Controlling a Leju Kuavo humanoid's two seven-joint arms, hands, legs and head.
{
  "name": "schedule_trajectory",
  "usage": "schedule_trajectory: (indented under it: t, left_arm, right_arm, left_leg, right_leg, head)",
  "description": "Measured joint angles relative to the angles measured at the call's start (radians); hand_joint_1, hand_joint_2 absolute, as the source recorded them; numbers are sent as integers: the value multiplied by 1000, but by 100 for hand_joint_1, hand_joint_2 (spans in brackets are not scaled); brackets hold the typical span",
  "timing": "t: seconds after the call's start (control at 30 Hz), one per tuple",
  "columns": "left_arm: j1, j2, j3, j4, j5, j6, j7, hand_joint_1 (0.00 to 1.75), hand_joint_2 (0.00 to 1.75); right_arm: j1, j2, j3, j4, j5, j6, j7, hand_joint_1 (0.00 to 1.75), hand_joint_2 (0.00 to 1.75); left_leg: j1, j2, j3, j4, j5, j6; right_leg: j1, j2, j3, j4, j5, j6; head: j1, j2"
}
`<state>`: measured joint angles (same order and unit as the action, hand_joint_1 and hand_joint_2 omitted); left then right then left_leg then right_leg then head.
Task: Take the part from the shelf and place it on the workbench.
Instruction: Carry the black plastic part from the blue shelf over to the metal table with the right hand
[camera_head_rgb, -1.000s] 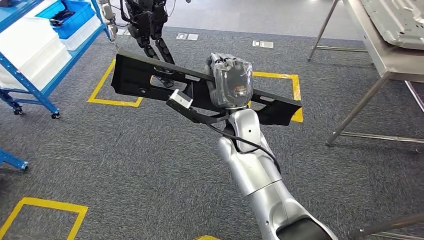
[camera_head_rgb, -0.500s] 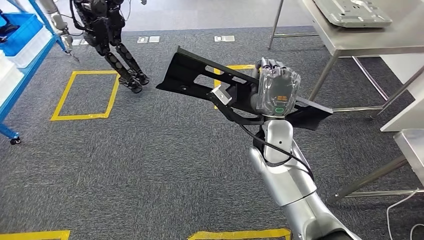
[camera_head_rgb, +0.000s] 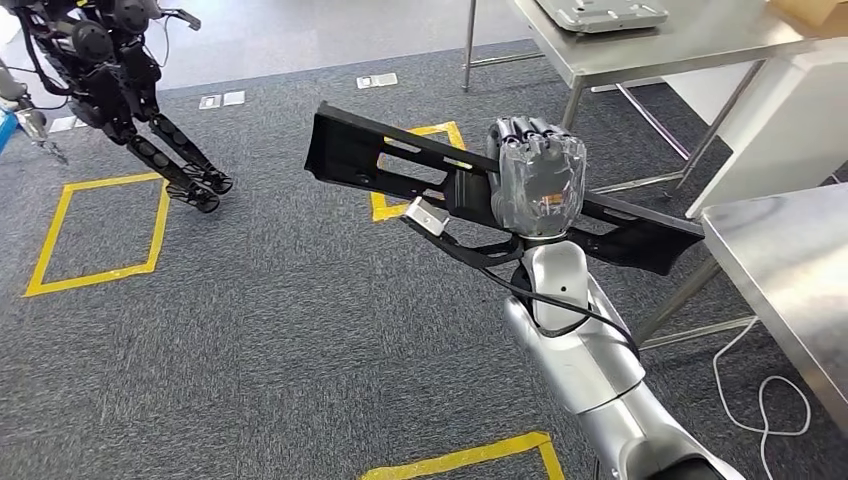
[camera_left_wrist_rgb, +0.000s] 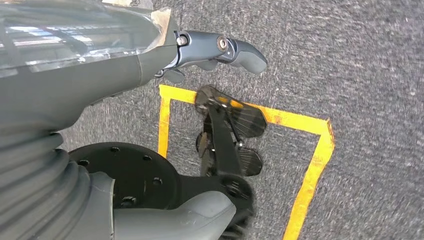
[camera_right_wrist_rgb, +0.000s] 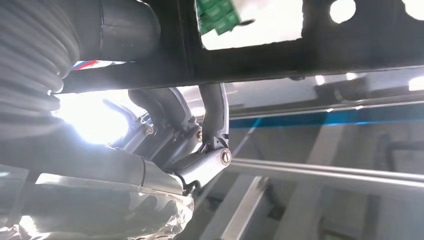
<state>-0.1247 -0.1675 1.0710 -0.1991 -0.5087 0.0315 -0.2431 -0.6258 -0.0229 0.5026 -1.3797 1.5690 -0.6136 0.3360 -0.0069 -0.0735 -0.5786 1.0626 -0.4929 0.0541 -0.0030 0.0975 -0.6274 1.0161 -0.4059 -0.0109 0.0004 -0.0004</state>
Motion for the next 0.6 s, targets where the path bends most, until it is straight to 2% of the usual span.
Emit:
schedule_trajectory:
  t: [0.03,0.07,0.1,0.13,0.2,0.23,0.27,0.33,0.37,0.4,0.43,0.47,0.5,0.53,0.57,0.6]
  left_arm:
    - [0,1,0,0,0,1,0,0,175]
    - [1,2,0,0,-1,1,1,0,175]
    - [0,1,0,0,-1,1,1,0,175]
    - [0,1,0,0,-1,1,1,0,175]
    - [0,-1,0,0,-1,1,1,0,175]
    - [1,-1,0,0,-1,1,1,0,175]
    - [2,-2,0,0,-1,1,1,0,175]
    - [3,-2,0,0,-1,1,2,0,175]
    - [3,-2,0,0,-1,1,2,0,175]
    - [3,-2,0,0,-1,1,2,0,175]
    - [3,-3,0,0,-1,1,2,0,175]
    - [3,-3,0,0,-1,1,2,0,175]
    - [3,-3,0,-1,-2,1,2,0,175]
    - [3,-2,0,-1,-3,0,2,0,175]
    - [2,-2,0,-2,-4,0,2,0,175]
    - [2,-2,0,-2,-5,-1,2,0,175]
  right_arm:
    - [-1,1,-1,0,0,-1,0,175,175]
    - [-2,2,-2,0,0,-1,0,175,175]
    - [-2,2,-3,0,0,-1,1,175,175]
    - [-2,2,-4,0,0,-2,1,175,175]
    - [-7,2,-8,0,0,-2,1,175,175]
    - [-9,2,-9,0,0,-3,1,175,175]
    - [-11,2,-9,1,0,-4,1,175,175]
    - [-8,1,-9,3,0,-5,1,175,175]
    - [-6,0,-9,5,0,-5,1,175,175]
    - [-5,-2,-9,6,0,-5,2,175,175]
    - [-6,-3,-9,6,0,-5,5,175,175]
    - [-9,-5,-8,6,0,-4,13,175,175]
    - [-13,-6,-5,6,0,-3,25,175,175]
    - [-17,-10,-2,5,0,-1,42,175,175]
    - [-21,-15,1,4,0,1,58,175,175]
    - [-23,-21,6,3,0,4,71,175,175]
  left_leg:
    - [-5,-14,15,-33,10,7]
    - [-7,-11,20,-43,10,12]
    - [-9,3,23,-50,15,16]
    - [-7,16,29,-64,24,18]
    - [-3,43,41,-96,43,21]
    - [-1,58,43,-106,49,21]
    - [-1,73,43,-109,51,21]
    - [2,104,39,-108,51,18]
    - [4,119,38,-108,50,14]
    - [8,132,38,-106,48,9]
    - [11,145,37,-100,44,0]
    - [12,157,35,-90,37,-10]
    - [12,167,32,-78,29,-20]
    - [10,176,29,-68,23,-29]
    - [10,185,27,-62,18,-35]
    - [12,195,28,-59,16,-40]
  right_leg:
    - [-2,10,-2,0,3,3]
    - [-2,20,-4,-3,7,8]
    - [-3,31,-6,-7,12,15]
    - [-2,25,-10,-8,14,18]
    - [2,-22,-32,27,-8,20]
    - [2,-54,-56,78,-35,18]
    - [-2,-72,-87,145,-67,19]
    - [-14,-84,-135,257,-109,32]
    - [-21,-88,-134,264,-109,44]
    - [-27,-96,-112,228,-94,59]
    - [-33,-115,-72,160,-71,75]
    - [-36,-139,-31,92,-52,86]
    - [-36,-157,-2,40,-39,88]
    - [-35,-168,13,13,-33,82]
    - [-31,-165,15,10,-34,71]
    - [-29,-151,11,11,-32,60]
  head:
    - [0,0]
    - [0,0]
    - [-1,0]
    - [0,0]
    - [3,0]
    - [5,0]
    - [6,0]
    - [7,0]
    - [7,0]
    - [7,0]
    - [7,0]
    - [10,0]
    - [11,0]
    - [10,0]
    - [10,0]
    - [7,0]
